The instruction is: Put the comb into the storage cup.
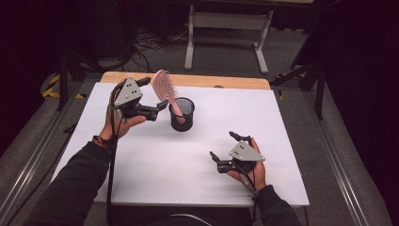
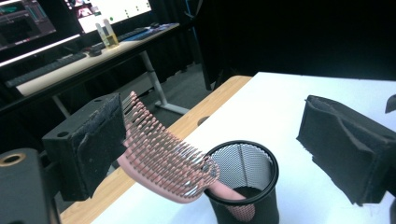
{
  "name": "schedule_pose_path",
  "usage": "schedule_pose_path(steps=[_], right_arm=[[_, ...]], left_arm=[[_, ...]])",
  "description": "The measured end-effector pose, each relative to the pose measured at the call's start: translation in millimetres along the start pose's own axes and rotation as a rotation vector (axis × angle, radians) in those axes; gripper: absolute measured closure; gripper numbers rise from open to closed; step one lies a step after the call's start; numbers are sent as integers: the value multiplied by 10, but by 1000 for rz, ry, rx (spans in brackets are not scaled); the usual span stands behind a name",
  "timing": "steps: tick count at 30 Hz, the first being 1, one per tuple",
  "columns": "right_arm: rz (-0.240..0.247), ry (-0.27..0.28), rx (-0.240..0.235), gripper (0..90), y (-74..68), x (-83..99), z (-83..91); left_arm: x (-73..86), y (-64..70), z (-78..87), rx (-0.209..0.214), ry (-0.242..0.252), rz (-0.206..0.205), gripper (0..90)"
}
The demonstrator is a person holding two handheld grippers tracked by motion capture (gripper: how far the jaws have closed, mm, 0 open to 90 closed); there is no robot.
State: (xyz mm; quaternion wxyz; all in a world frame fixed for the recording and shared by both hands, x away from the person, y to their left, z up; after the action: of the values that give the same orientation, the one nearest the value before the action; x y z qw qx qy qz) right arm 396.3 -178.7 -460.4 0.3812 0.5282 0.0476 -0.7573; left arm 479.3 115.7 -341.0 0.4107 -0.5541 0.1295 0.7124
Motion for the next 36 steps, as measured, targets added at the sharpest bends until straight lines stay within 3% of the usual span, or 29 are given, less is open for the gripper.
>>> schedule_pose_path(steps=[8,10,14,22,36], right_arm=[[2,-1,3,70,2,0,0],[2,-1,4,71,2,0,0],[2,-1,4,70,2,-1,3],[1,-3,5,71,6,1,3],[18,8,21,70,-22,-65,74]], left_arm=[[60,67,49,9,-8,-30,86],[80,103,68,20,-2,-31,86],[136,200,99,28,-15,-75,86],[205,369,152,46,-17,-101,86],[472,542,164,77,-52,-153,86]])
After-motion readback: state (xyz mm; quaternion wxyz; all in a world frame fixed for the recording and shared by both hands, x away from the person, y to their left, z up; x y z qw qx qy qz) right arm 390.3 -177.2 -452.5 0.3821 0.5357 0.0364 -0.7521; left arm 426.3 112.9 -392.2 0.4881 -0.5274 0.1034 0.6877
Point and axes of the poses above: each handheld gripper's, and its own axes: z roughly backward along the jaws, x roughly out of its underside, y roughly to its right, the point moved 5 cm from there along -z, roughly forward along the jaws, and after that the axes turned 10 degrees about -y, right-handed, at the moved point
